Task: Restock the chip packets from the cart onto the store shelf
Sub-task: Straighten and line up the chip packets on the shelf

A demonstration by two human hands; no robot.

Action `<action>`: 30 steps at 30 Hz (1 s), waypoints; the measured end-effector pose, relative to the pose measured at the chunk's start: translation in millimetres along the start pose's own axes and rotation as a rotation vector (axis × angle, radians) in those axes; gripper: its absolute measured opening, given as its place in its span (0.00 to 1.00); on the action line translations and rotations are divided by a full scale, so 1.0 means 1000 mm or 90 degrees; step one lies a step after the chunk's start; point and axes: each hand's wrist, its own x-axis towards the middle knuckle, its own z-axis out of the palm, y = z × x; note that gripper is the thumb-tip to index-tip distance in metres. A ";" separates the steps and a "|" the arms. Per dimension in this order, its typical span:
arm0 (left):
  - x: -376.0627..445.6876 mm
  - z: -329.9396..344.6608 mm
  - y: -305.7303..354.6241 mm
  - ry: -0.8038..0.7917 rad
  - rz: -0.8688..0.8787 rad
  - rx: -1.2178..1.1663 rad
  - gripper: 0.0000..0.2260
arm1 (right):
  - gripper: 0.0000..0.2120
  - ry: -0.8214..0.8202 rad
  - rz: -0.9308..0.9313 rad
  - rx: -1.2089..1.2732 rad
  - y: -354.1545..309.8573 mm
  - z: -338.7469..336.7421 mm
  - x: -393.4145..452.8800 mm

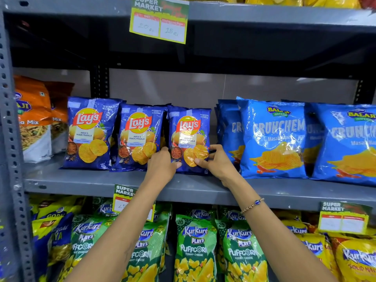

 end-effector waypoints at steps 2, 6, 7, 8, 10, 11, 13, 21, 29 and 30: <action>0.000 0.002 -0.001 0.006 0.000 0.007 0.25 | 0.30 0.000 -0.004 -0.006 0.000 0.001 -0.001; -0.007 0.005 0.002 0.085 0.030 0.077 0.20 | 0.32 0.005 -0.002 -0.012 0.000 0.002 -0.004; -0.011 0.006 0.004 0.114 0.040 0.083 0.20 | 0.32 0.005 0.002 -0.011 0.000 0.001 -0.005; -0.014 0.007 0.005 0.139 0.047 0.082 0.20 | 0.33 0.005 0.005 -0.010 0.000 0.001 -0.006; -0.019 0.010 0.006 0.179 0.056 0.084 0.21 | 0.34 0.006 0.005 -0.020 -0.001 -0.002 -0.010; -0.021 0.010 0.007 0.194 0.065 0.085 0.20 | 0.34 0.014 -0.002 -0.035 -0.001 -0.004 -0.013; -0.022 0.011 0.011 0.215 0.096 0.073 0.17 | 0.32 0.048 -0.032 -0.069 -0.003 -0.012 -0.018; -0.026 0.038 0.070 0.103 0.253 -0.162 0.07 | 0.12 0.185 -0.113 -0.039 -0.010 -0.092 -0.041; -0.012 0.076 0.123 -0.043 0.167 -0.248 0.29 | 0.14 0.370 -0.153 -0.124 0.013 -0.171 -0.039; -0.012 0.079 0.128 -0.070 0.156 -0.240 0.30 | 0.17 0.396 -0.148 -0.162 0.019 -0.181 -0.038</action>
